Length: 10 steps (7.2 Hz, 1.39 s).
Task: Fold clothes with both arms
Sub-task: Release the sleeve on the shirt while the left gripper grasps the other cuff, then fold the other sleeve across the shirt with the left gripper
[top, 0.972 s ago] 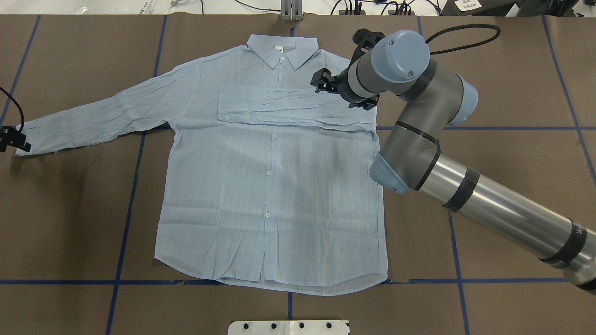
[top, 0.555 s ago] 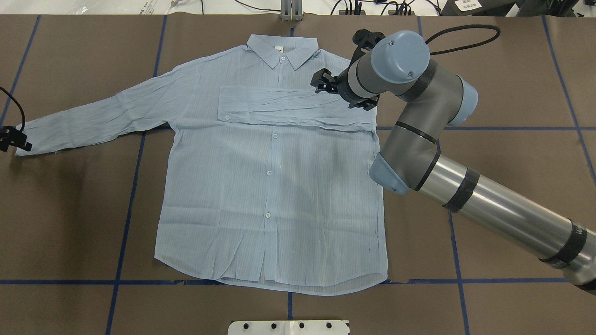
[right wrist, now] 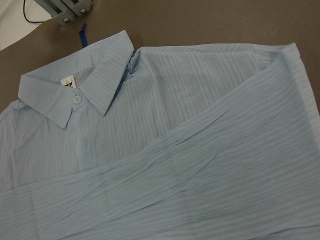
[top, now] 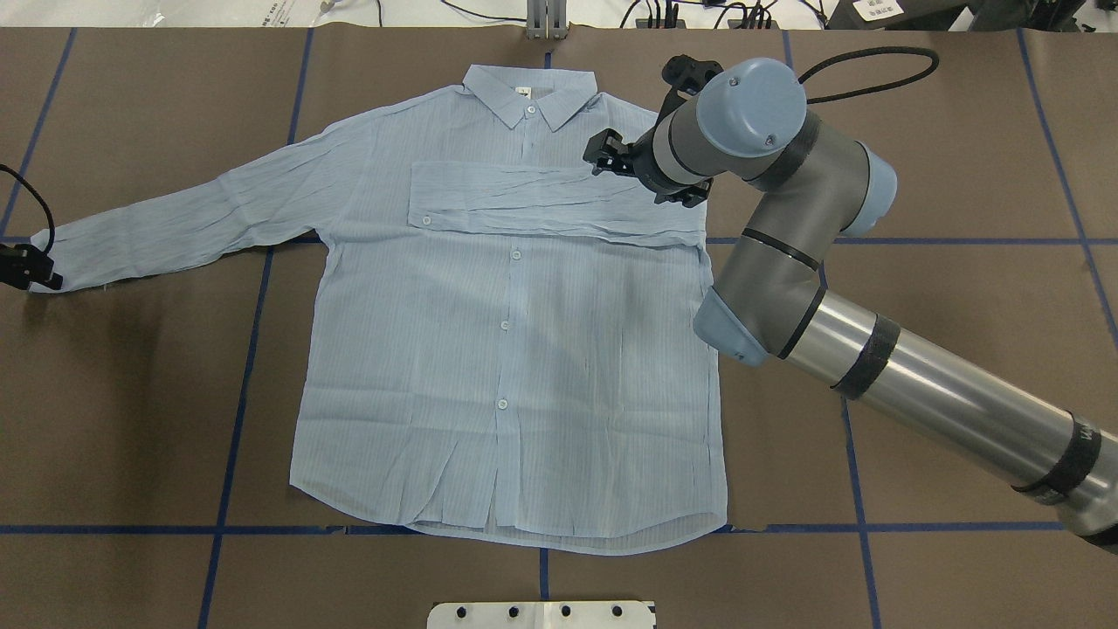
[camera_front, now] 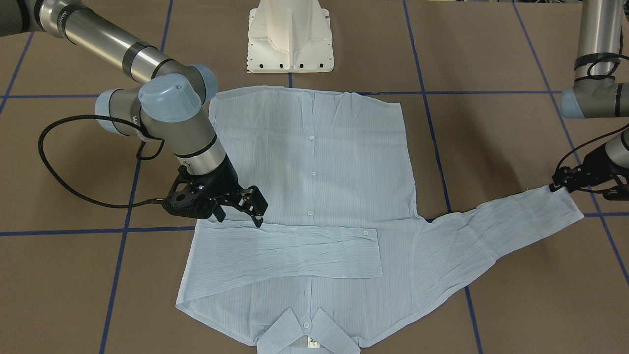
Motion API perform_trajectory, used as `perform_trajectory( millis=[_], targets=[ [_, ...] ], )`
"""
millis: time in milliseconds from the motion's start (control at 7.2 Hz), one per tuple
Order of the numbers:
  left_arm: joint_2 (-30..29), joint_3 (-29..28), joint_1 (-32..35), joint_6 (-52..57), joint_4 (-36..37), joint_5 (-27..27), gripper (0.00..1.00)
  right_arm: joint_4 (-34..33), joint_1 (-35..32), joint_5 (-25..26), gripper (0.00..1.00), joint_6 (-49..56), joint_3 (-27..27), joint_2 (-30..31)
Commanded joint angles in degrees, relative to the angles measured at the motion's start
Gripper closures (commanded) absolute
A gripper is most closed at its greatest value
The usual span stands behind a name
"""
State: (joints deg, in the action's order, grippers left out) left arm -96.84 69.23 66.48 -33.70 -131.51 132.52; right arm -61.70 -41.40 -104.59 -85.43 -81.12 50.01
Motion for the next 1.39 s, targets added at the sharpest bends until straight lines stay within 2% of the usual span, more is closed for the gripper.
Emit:
perform_trajectory(
  millis=[0, 278, 555, 694, 972, 1249],
  targets=[
    [-0.01, 0.2, -0.04, -0.14, -0.24, 0.02, 1.0, 0.0, 0.0, 0.0, 0.01, -0.09, 0.0, 0.0],
    [-0.1, 1.34, -0.04, -2.67, -0.33, 0.19, 1.0, 0.0, 0.0, 0.0, 0.01, -0.09, 0.0, 0.09],
    [-0.1, 6.59, -0.04, -6.19, 0.46, 0.45, 1.0, 0.0, 0.0, 0.0, 0.01, 0.0, -0.09, 0.09],
    [-2.1, 10.19, -0.3, -12.12, 1.25, 0.54, 1.0, 0.0, -0.35, -0.26, 0.01, 0.08, -0.26, 0.7],
    [-13.75, 10.84, -6.06, -23.9, 2.48, 0.37, 1.0, 0.0, -1.31, -0.44, 0.01, 5.67, -6.47, 7.0],
    [-24.84, 10.05, -11.7, -34.01, 3.63, -0.42, 1.0, 0.09, -3.07, -0.88, 0.01, 6.85, -7.47, 9.84]
  ],
)
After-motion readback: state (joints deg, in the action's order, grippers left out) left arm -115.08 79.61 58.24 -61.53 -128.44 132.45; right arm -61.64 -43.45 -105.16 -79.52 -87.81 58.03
